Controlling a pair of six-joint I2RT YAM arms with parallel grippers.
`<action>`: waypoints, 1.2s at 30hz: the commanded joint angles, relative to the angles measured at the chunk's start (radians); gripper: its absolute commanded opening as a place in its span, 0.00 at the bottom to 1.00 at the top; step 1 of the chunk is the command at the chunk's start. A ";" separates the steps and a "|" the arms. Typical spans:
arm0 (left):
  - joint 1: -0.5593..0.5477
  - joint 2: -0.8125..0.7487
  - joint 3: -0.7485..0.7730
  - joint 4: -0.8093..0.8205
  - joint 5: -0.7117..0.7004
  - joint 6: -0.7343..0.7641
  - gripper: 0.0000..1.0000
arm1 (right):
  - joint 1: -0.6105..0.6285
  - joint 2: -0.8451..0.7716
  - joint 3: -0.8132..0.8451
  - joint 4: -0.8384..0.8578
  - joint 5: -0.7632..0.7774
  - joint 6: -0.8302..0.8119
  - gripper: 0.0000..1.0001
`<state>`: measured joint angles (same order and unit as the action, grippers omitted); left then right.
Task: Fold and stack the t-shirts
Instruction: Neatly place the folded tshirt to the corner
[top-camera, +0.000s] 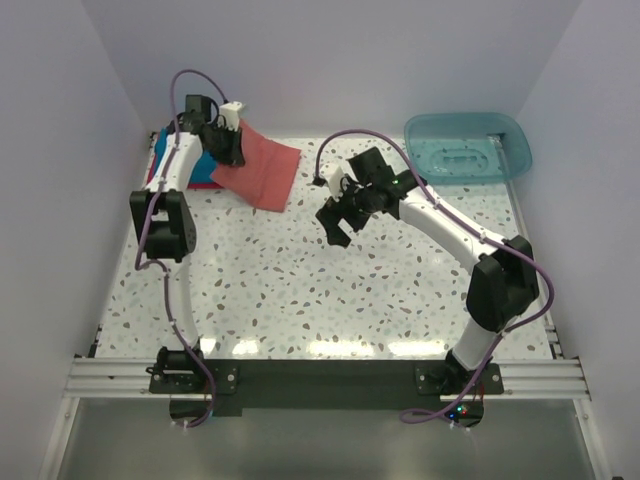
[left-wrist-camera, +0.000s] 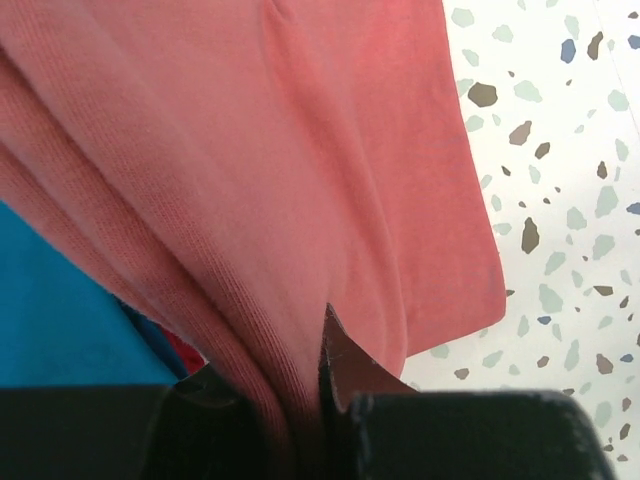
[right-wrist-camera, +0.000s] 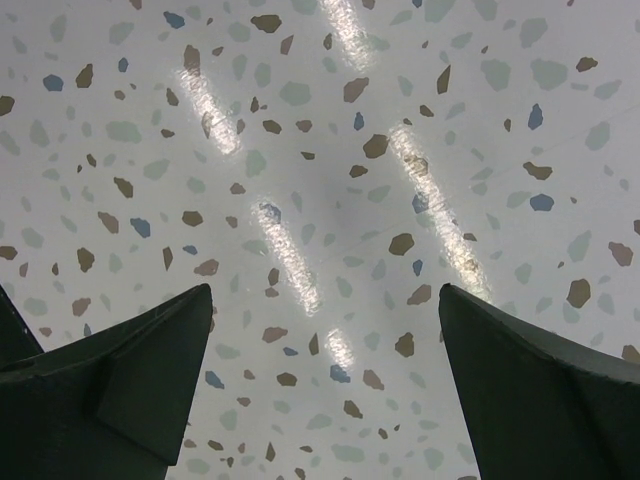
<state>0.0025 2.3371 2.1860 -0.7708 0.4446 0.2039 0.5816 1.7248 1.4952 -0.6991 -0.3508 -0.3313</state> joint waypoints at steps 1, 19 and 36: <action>0.034 -0.111 0.047 0.083 -0.021 0.063 0.00 | 0.000 -0.018 0.023 -0.031 0.016 -0.029 0.99; 0.063 -0.278 -0.074 0.232 0.022 0.086 0.00 | 0.001 -0.070 -0.018 -0.037 0.012 -0.043 0.99; 0.103 -0.286 -0.052 0.173 0.049 0.150 0.00 | 0.001 -0.073 -0.027 -0.043 -0.005 -0.052 0.99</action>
<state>0.0738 2.1017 2.0953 -0.6304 0.4515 0.3168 0.5816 1.6909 1.4639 -0.7422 -0.3504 -0.3717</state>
